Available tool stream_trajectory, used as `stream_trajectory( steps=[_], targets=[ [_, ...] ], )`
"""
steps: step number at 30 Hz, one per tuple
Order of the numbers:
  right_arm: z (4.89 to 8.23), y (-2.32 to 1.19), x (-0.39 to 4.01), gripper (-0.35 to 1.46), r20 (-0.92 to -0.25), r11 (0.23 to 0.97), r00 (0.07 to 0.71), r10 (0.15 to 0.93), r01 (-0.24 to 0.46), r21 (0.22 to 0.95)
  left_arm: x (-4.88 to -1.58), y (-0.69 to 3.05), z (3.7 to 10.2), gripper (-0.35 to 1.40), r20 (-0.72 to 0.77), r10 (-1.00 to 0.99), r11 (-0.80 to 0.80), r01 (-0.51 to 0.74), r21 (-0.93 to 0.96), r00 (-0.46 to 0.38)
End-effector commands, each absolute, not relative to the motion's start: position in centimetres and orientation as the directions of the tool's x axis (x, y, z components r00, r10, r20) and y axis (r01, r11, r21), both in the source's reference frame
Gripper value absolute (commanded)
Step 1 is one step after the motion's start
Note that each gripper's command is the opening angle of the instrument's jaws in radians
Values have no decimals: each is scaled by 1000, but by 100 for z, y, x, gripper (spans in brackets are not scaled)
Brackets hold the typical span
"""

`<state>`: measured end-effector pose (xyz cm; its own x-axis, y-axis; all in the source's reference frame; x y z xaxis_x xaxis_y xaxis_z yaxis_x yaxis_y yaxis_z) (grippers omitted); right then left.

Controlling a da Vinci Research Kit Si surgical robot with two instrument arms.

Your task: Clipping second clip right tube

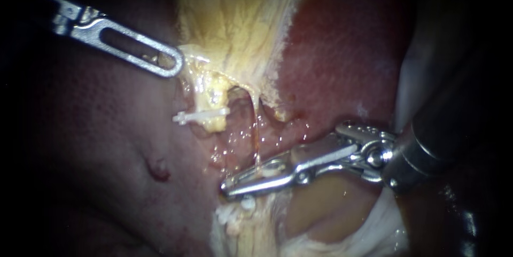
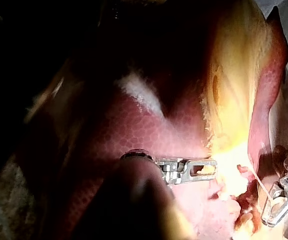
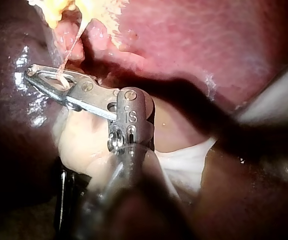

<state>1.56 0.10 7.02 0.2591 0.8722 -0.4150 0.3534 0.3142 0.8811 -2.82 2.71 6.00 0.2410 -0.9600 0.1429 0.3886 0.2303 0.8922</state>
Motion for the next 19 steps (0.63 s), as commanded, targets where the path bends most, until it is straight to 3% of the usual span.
stream_trajectory(
  steps=[1, 19],
  targets=[
    [702, 10, 156, -35, -410, 310, 259, 874, 351, 883, -282, 271, 600, -35, 143, -960, 231, 389, 892, 241],
    [707, 10, 154, -35, -402, 301, 267, 876, 348, 888, -281, 271, 600, -35, 143, -960, 231, 388, 892, 241]
  ],
)
